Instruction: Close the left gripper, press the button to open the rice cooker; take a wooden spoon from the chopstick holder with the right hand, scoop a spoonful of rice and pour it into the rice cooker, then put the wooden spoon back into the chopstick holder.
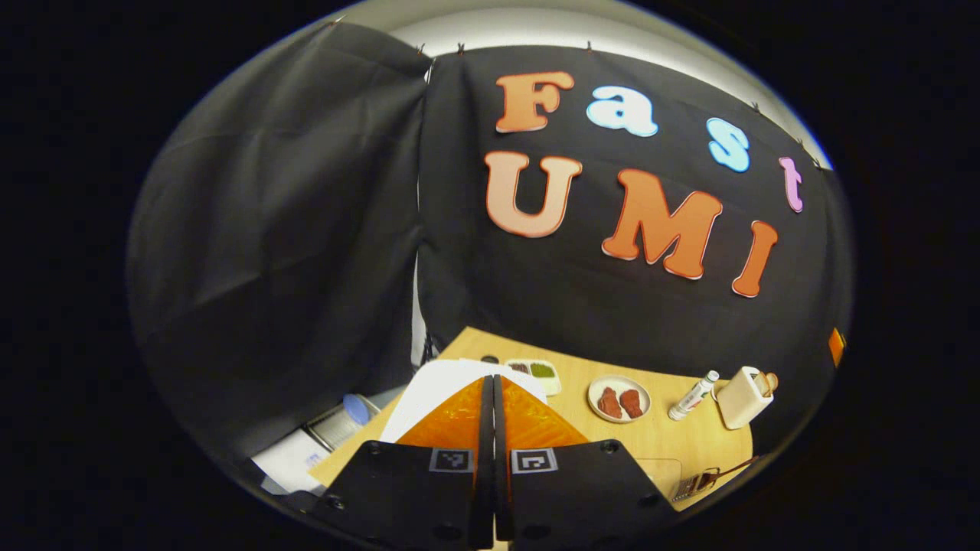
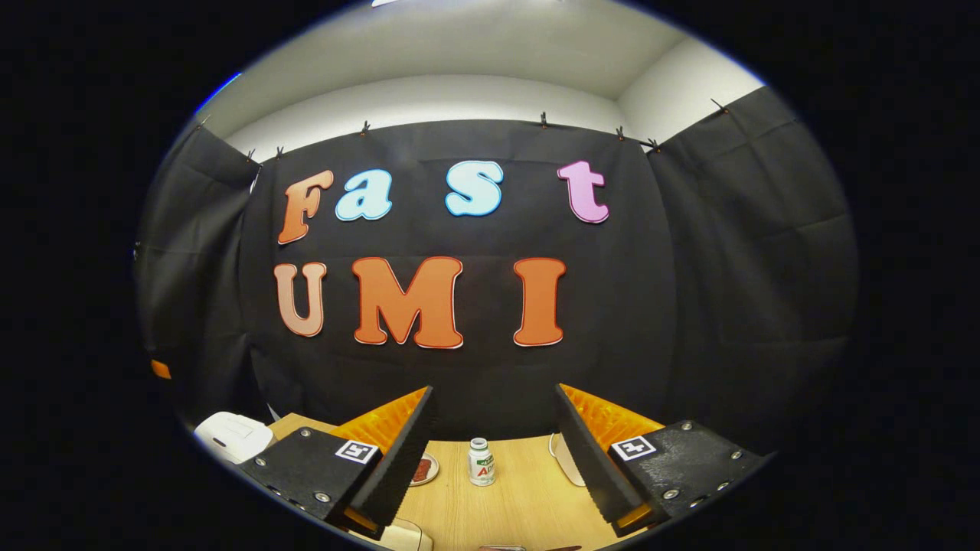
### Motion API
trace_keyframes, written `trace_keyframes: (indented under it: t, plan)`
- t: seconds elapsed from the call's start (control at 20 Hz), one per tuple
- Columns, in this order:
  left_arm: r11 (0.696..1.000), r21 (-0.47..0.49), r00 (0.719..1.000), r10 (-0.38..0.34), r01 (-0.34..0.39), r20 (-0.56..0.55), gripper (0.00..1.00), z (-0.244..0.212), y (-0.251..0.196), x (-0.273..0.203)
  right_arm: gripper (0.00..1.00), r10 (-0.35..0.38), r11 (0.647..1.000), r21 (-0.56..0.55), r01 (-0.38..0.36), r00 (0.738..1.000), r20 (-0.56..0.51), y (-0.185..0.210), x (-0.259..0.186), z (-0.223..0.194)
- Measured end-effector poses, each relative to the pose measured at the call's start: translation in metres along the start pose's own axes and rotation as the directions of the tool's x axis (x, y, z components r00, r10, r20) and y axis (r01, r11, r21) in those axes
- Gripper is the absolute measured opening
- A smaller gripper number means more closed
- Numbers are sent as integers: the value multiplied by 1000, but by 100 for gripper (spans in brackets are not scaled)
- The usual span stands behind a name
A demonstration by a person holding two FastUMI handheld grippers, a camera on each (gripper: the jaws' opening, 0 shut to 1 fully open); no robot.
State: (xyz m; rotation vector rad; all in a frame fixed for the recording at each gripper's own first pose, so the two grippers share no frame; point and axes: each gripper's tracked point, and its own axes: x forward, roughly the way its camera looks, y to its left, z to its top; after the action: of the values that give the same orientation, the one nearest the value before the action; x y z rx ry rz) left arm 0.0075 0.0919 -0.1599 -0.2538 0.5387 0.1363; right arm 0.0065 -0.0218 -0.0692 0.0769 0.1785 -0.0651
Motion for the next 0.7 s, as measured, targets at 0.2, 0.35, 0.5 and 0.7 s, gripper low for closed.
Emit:
trace_keyframes:
  t: [0.2,0.35,0.5,0.7]
  plan:
    - [998,-59,980,-15,4,-197,6,-50,13,41,100,-38,999,20,39,997,-61,-14,-2,-24]
    - [997,-77,957,-21,-1,-289,6,-74,19,58,95,-64,998,7,65,994,-87,-23,-6,-37]
    - [989,-143,919,-30,-29,-394,7,-104,20,76,95,-78,997,-11,78,992,-98,-27,-9,-46]
    - [982,-185,888,-62,-26,-455,7,-121,21,90,95,-90,996,-27,87,989,-119,-31,-10,-58]
